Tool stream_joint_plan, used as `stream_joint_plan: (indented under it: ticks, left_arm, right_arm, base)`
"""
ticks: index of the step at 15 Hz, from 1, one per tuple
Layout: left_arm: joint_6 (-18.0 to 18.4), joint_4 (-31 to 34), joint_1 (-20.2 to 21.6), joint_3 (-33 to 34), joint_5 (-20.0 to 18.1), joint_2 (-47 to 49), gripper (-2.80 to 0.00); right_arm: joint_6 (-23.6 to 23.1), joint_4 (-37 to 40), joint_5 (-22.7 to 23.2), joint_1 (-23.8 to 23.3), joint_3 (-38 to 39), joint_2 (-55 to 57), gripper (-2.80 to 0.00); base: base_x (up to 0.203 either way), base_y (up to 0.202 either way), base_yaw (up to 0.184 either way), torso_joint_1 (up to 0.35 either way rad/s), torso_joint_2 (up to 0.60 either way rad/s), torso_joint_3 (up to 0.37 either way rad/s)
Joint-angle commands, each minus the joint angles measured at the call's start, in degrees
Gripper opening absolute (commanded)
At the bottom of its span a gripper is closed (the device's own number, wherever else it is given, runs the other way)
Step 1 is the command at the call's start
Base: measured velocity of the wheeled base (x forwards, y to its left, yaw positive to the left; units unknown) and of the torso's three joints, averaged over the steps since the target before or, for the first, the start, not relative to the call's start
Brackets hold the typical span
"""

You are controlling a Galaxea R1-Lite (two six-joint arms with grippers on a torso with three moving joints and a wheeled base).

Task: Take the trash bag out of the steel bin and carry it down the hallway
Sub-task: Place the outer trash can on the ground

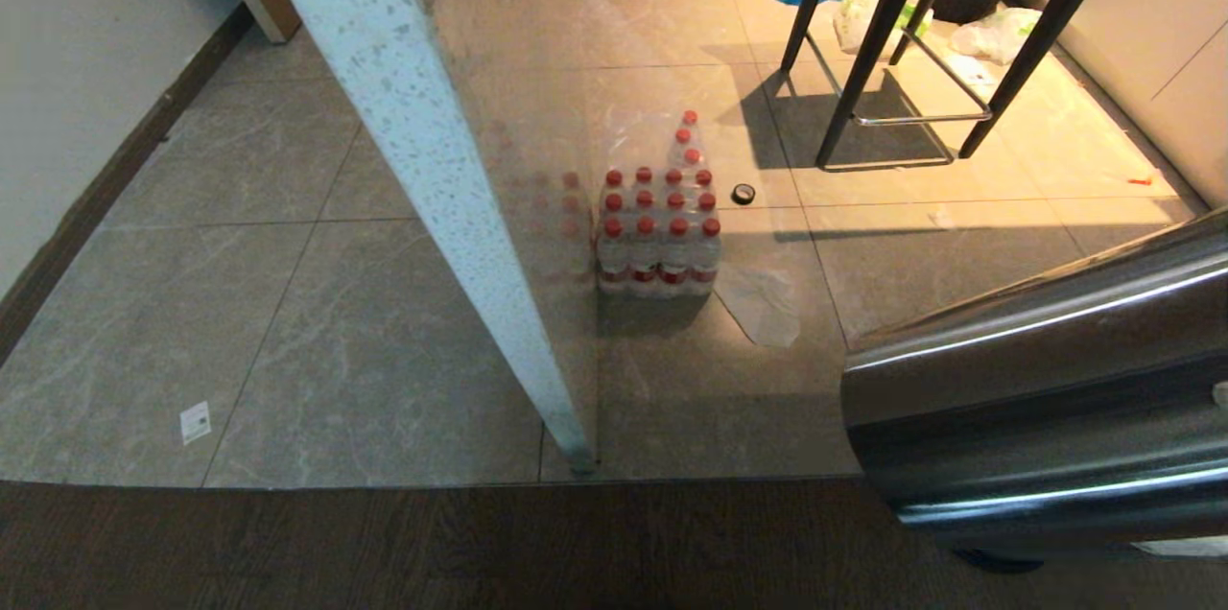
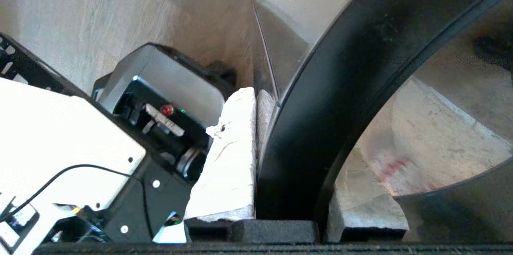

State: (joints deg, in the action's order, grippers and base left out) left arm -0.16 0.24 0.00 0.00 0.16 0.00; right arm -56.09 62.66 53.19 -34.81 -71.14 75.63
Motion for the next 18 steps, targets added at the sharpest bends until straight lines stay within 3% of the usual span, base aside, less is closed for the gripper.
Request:
stream_joint_plan:
  ticks: [1, 4, 6, 9, 11, 13, 16, 18]
  left_arm:
    - [0.0, 0.0, 0.0, 0.0, 0.0, 0.0, -2.8]
    - [0.0, 0.0, 0.0, 0.0, 0.0, 0.0, -2.8]
    - [0.0, 0.0, 0.0, 0.0, 0.0, 0.0, -2.8]
    - [0.0, 0.0, 0.0, 0.0, 0.0, 0.0, -2.8]
    - [0.0, 0.0, 0.0, 0.0, 0.0, 0.0, -2.8]
    - [0.0, 0.0, 0.0, 0.0, 0.0, 0.0, -2.8]
    - [0.0, 0.0, 0.0, 0.0, 0.0, 0.0, -2.8]
    - [0.0, 0.0, 0.0, 0.0, 0.0, 0.0, -2.8]
  right_arm:
    - [0.2, -0.4, 0.6, 0.8, 3.9, 0.5, -2.8]
    - [1.4, -6.2, 1.4, 3.0, 10.0, 2.4, -2.8]
    - [8.9, -13.1, 1.4, 6.4, 12.5, 4.1, -2.8]
    - [21.5, -30.7, 0.9, 12.4, 14.3, 8.1, -2.8]
    - [28.4, -41.1, -2.3, 16.2, 15.1, 12.1, -2.8]
    - [31.0, -45.9, -5.6, 18.6, 15.2, 15.6, -2.8]
    - [31.4, -52.6, -6.3, 20.4, 15.3, 20.6, -2.8]
    - [31.5, -57.6, -9.3, 22.2, 15.1, 24.7, -2.8]
  base:
    - [0.0, 0.0, 0.0, 0.0, 0.0, 0.0]
    - [0.0, 0.0, 0.0, 0.0, 0.0, 0.0]
    - [0.0, 0.0, 0.0, 0.0, 0.0, 0.0]
    - [0.0, 0.0, 0.0, 0.0, 0.0, 0.0]
    - [0.0, 0.0, 0.0, 0.0, 0.0, 0.0]
    - [0.0, 0.0, 0.0, 0.0, 0.0, 0.0]
    - [0.0, 0.0, 0.0, 0.0, 0.0, 0.0]
    - [0.0, 0.0, 0.0, 0.0, 0.0, 0.0]
